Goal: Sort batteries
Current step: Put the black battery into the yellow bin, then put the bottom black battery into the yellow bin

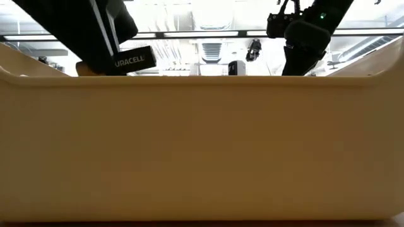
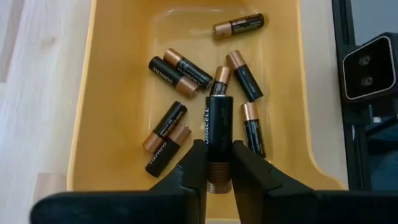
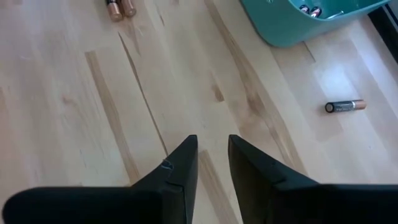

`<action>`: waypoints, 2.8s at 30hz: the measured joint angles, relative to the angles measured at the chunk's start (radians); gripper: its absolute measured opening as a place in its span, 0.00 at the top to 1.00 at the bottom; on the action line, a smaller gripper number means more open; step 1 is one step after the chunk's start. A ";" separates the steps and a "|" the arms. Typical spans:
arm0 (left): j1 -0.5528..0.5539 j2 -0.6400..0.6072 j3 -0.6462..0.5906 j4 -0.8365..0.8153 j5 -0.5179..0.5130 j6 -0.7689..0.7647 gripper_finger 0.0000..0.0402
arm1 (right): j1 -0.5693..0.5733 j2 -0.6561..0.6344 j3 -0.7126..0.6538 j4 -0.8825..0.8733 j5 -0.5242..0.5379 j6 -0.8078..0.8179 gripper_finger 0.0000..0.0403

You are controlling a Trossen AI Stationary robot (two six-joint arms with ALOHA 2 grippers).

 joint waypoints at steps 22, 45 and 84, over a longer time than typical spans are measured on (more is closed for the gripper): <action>-0.001 0.000 -0.003 0.001 0.001 -0.057 0.88 | -0.003 0.000 0.016 0.018 0.000 -0.055 0.83; -0.001 0.000 -0.003 0.004 0.001 -0.061 0.82 | -0.003 0.000 0.016 0.025 0.000 -0.067 0.79; 0.059 -0.676 -0.587 0.211 -0.303 0.509 0.78 | -0.191 0.008 0.159 0.029 0.015 0.018 0.74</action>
